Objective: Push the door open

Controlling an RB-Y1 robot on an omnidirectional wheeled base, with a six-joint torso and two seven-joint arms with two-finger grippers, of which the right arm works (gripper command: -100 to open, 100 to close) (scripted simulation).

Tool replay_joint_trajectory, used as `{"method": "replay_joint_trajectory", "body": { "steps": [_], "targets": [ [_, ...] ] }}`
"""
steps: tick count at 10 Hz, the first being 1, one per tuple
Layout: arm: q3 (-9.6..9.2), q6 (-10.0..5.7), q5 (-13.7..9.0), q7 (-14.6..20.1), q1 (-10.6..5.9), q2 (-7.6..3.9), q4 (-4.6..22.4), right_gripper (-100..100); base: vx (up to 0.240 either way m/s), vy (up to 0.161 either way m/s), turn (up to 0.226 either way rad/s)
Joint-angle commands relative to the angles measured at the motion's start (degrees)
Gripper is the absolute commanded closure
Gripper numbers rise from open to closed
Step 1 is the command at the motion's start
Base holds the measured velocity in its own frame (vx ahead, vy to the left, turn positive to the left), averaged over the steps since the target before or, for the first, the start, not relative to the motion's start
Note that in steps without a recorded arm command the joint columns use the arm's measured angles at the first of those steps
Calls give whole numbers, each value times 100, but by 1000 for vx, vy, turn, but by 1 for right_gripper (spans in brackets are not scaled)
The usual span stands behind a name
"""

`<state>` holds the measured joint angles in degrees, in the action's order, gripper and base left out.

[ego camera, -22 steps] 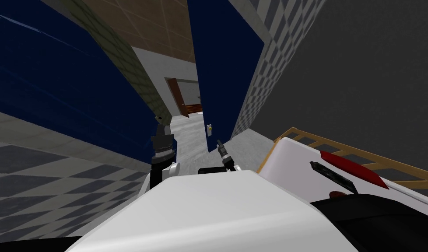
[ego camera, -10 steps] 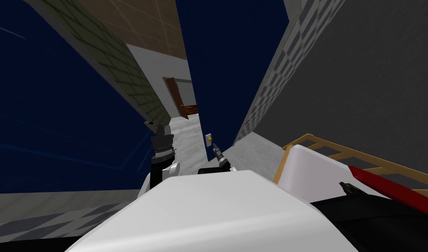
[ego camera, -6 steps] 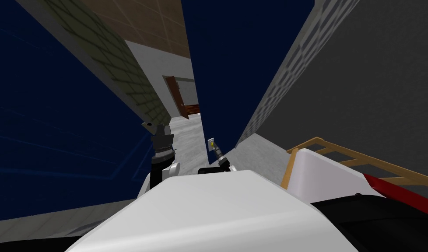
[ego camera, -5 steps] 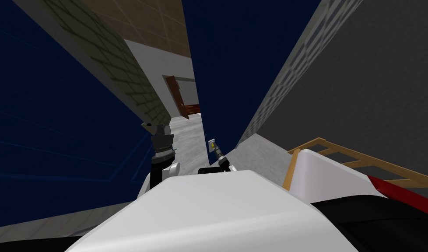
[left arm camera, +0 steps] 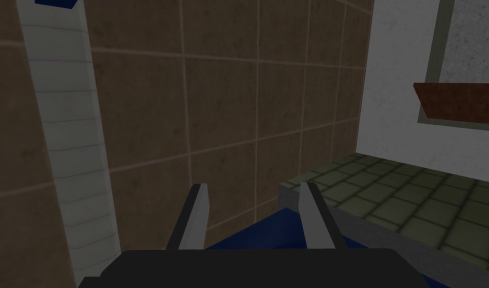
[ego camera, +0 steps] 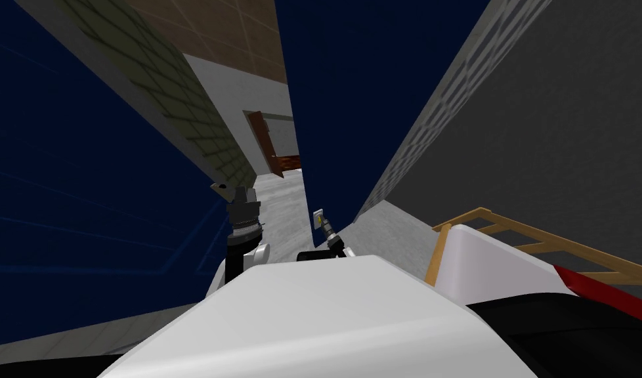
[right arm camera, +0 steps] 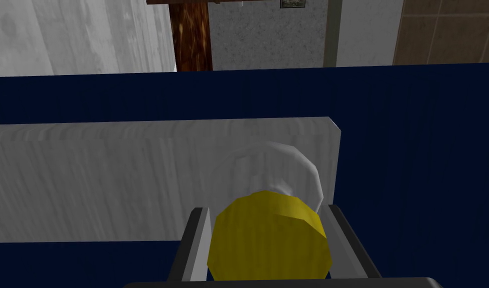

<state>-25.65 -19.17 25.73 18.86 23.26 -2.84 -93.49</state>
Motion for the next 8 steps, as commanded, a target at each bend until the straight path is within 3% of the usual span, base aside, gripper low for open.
{"method": "replay_joint_trajectory", "body": {
  "steps": [1, 4, 8],
  "targets": [
    [-3, -5, 0, 2, 26, -14, 8, 100, 0, 0, 0],
    [93, 10, -32, -21, -29, -19, 22, 100, 82, 48, -27],
    [292, 32, -101, -68, -94, -33, 70, 100, 140, 137, -60]
  ]
}}
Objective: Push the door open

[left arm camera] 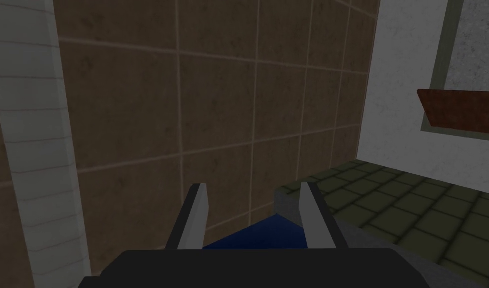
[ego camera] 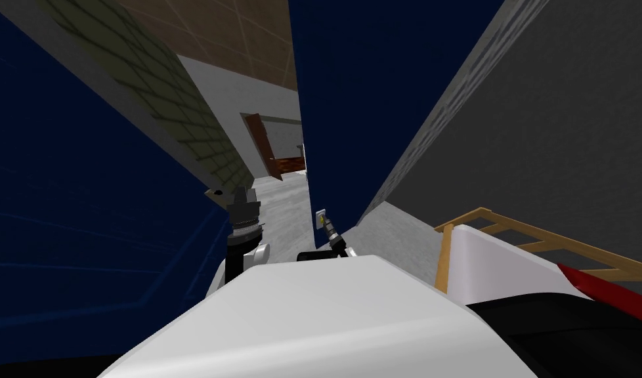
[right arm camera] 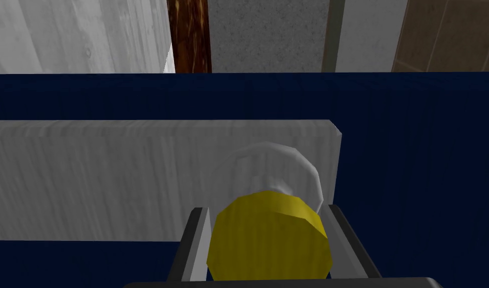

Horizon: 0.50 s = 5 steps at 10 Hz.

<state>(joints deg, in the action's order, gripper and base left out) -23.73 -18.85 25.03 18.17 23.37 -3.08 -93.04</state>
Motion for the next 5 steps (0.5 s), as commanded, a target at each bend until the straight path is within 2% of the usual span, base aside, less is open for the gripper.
{"method": "replay_joint_trajectory", "body": {
  "steps": [1, 3, 5],
  "targets": [
    [142, 4, -45, -9, -119, -9, 35, 100, 144, 111, -45],
    [275, 18, -91, -40, -162, -1, 67, 100, 144, 174, -89],
    [419, 34, -140, -74, -208, 18, 101, 100, 139, 132, -80]
  ]
}}
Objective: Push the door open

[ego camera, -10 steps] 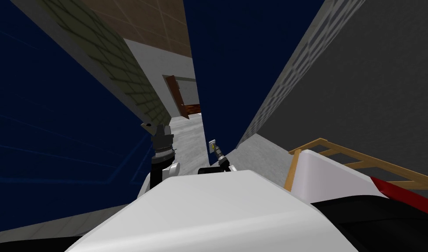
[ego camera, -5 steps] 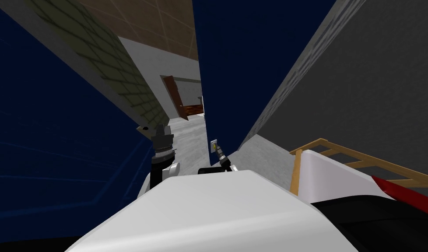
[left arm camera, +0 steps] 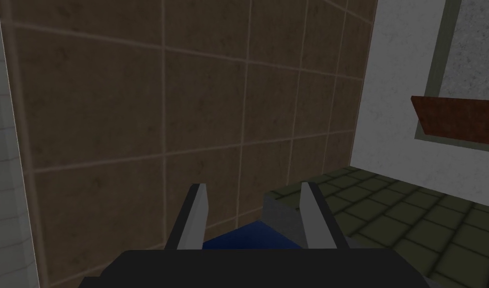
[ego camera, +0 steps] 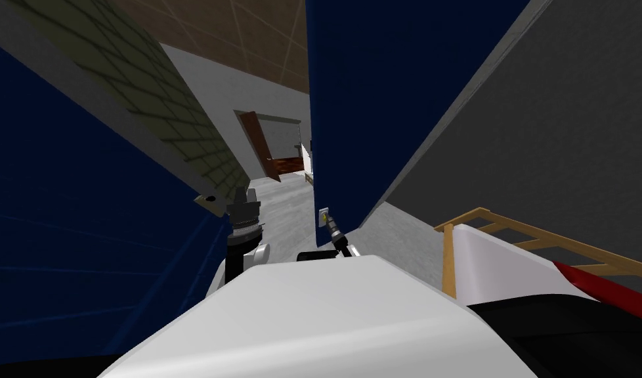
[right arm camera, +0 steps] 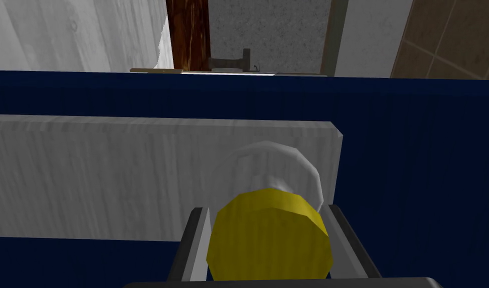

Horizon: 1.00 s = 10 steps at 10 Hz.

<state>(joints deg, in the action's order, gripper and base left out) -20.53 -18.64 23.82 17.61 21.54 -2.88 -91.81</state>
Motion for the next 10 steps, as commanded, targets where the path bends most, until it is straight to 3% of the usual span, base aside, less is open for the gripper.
{"method": "replay_joint_trajectory", "body": {
  "steps": [1, 5, 10],
  "targets": [
    [199, 24, -54, -42, -58, 19, 1, 100, 131, 111, -109],
    [454, 52, -141, -102, -140, 95, 62, 100, 114, 127, -87],
    [831, 93, -271, -191, -262, 282, 151, 100, 143, 135, -99]
  ]
}}
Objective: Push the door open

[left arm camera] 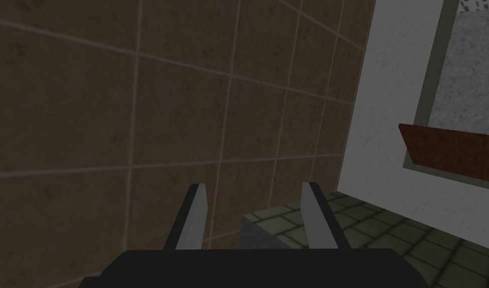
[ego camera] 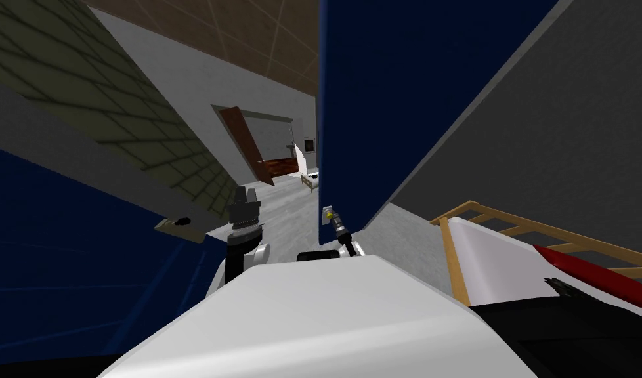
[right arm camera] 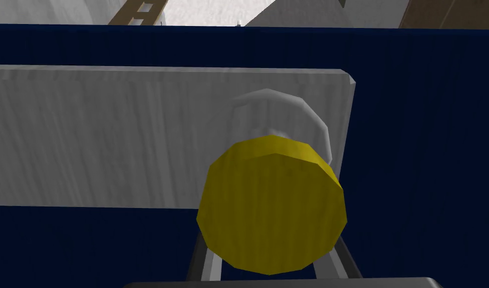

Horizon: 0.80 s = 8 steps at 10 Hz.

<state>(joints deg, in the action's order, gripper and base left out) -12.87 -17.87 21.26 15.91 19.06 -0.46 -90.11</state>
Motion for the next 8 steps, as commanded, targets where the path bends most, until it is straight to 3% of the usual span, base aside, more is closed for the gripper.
{"method": "replay_joint_trajectory", "body": {
  "steps": [1, 6, 7, 8],
  "targets": [
    [108, 21, -29, -31, -27, 66, -9, 100, 139, 116, -77],
    [370, 49, -119, -93, -112, 278, 53, 100, 125, 153, -82],
    [391, 51, -126, -98, -119, 301, 58, 100, 140, 100, -51],
    [464, 51, -130, -100, -88, 248, 47, 100, 65, 17, -36]
  ]
}}
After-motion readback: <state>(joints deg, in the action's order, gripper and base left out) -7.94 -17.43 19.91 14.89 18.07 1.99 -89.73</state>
